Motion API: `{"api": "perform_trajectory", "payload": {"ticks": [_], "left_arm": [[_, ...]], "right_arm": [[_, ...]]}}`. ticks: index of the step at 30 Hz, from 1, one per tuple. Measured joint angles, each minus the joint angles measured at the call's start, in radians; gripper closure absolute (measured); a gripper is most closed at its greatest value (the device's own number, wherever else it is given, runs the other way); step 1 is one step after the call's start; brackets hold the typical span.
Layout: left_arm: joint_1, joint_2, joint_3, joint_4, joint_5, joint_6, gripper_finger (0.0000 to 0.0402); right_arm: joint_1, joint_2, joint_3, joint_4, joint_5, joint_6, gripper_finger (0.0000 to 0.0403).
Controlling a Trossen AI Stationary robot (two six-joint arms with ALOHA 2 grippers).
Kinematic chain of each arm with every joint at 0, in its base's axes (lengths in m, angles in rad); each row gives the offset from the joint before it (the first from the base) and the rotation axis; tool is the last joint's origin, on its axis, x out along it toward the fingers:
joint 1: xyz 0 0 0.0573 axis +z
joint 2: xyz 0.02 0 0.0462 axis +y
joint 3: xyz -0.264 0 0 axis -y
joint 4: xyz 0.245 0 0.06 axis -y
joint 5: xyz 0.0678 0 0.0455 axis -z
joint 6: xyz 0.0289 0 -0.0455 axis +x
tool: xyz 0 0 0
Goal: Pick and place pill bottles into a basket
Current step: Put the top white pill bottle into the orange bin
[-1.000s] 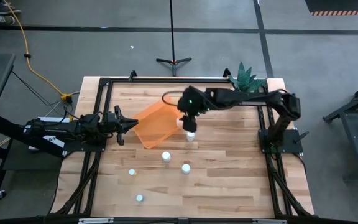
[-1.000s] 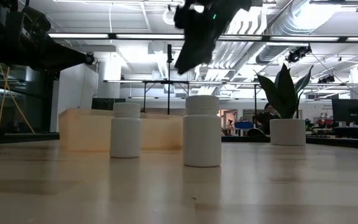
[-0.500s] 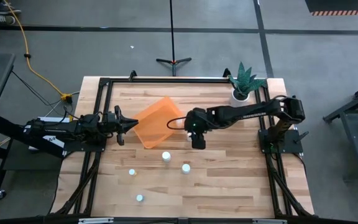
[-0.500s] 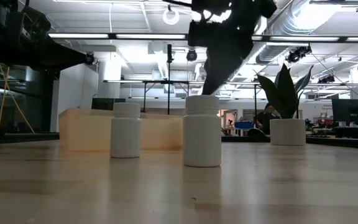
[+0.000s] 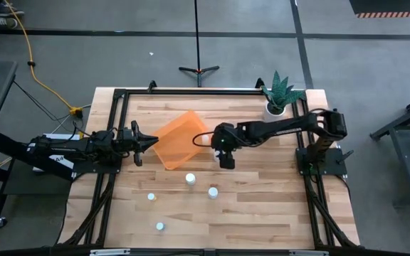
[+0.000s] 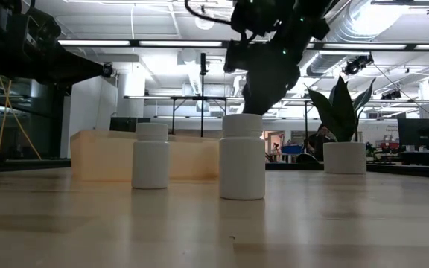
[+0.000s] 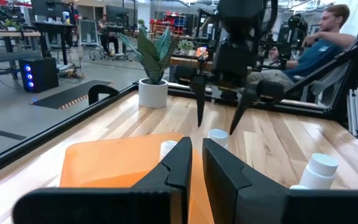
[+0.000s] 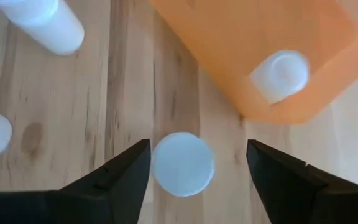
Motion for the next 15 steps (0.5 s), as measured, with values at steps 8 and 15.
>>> {"api": "perform_trajectory", "payload": {"ticks": [8,15], "left_arm": [[0.0,0.0,0.0,0.0,0.0,0.0,0.0328],[0.0,0.0,0.0,0.0,0.0,0.0,0.0328]], "right_arm": [[-0.005,0.049,0.0,-0.008,0.0,-0.001,0.0142],[-0.011,0.05,0.0,-0.007,-0.013,0.0,0.016]]}}
